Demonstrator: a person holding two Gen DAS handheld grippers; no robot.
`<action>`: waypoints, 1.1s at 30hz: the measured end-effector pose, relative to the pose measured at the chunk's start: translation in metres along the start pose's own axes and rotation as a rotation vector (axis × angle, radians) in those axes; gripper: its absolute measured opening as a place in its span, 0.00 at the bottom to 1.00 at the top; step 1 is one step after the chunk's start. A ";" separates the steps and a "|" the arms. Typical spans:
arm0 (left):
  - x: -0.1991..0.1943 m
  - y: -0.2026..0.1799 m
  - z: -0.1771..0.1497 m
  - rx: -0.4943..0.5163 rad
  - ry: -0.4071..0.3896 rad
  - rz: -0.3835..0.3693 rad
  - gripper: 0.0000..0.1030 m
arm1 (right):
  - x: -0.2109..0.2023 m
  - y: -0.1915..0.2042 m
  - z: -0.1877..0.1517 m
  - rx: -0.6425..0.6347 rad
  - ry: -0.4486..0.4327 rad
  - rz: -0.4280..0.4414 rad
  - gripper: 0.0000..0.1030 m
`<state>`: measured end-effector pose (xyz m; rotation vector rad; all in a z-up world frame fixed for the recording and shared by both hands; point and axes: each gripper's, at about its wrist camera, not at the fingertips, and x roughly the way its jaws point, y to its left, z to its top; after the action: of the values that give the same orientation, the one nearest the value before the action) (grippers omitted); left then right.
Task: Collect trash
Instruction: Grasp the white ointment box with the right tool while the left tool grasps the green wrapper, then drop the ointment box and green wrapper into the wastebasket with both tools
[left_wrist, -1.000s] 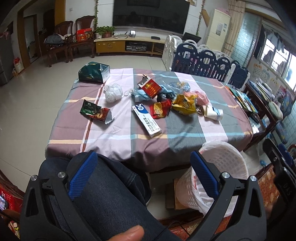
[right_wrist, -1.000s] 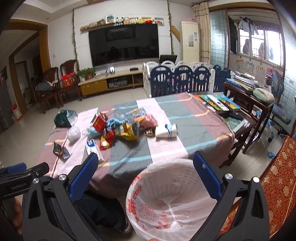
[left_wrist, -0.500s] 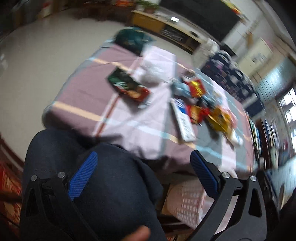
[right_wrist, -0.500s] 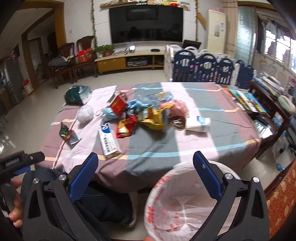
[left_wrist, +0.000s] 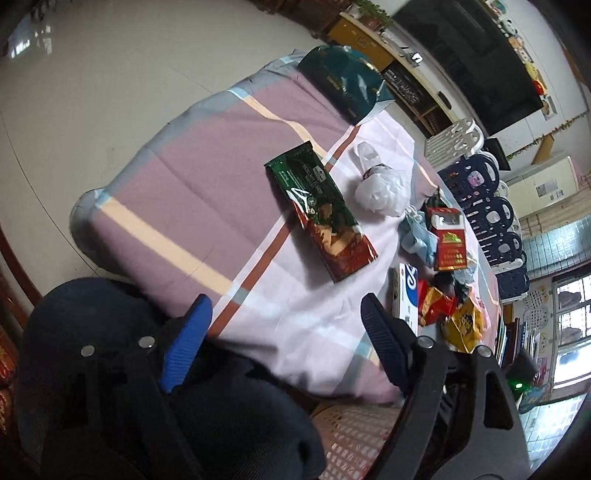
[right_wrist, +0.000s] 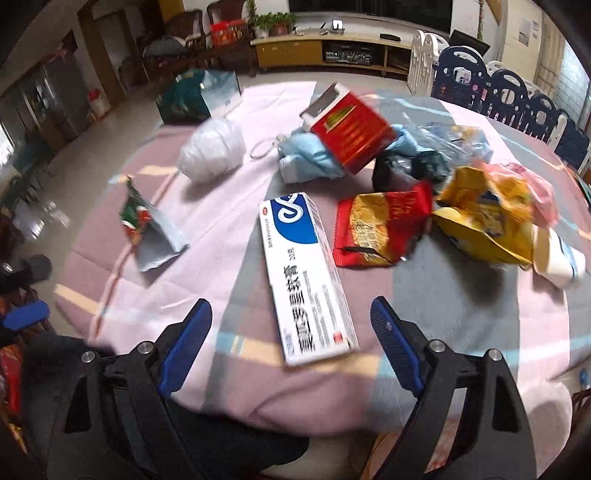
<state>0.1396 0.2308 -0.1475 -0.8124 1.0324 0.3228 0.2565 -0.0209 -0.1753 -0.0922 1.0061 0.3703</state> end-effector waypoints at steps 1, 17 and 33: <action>0.008 -0.003 0.005 -0.019 0.002 0.011 0.85 | 0.006 0.001 0.001 -0.004 0.009 -0.003 0.84; 0.097 -0.056 0.033 0.036 0.010 0.129 0.33 | 0.000 -0.026 -0.025 0.051 -0.040 0.094 0.40; 0.024 -0.100 -0.032 0.400 -0.107 -0.244 0.17 | -0.147 -0.105 -0.080 0.201 -0.245 -0.027 0.40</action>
<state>0.1903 0.1373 -0.1322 -0.5434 0.8496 -0.0496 0.1574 -0.1773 -0.1047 0.1190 0.7942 0.2472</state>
